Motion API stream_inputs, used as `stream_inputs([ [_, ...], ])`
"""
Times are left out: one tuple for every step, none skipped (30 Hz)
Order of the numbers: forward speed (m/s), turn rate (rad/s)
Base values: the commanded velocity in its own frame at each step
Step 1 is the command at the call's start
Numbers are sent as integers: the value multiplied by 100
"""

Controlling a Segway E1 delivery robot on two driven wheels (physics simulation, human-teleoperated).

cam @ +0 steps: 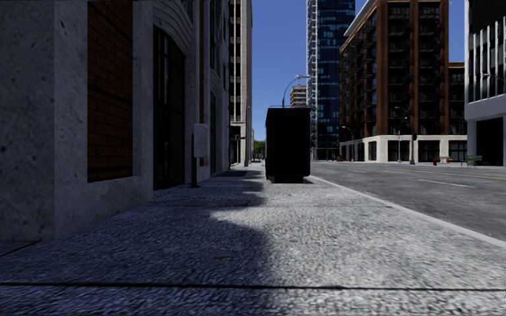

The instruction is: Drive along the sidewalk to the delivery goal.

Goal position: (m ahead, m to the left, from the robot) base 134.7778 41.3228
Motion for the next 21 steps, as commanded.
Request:
stream_inputs([
  [200, 0],
  [200, 0],
  [200, 0],
  [200, 0],
  [200, 0],
  [200, 0],
  [200, 0],
  [200, 0],
  [200, 0],
  [200, 0],
  [200, 0],
  [200, 0],
  [200, 0],
  [200, 0],
  [200, 0],
  [200, 0],
  [200, 0],
  [200, 0],
  [200, 0],
  [200, 0],
  [200, 0],
])
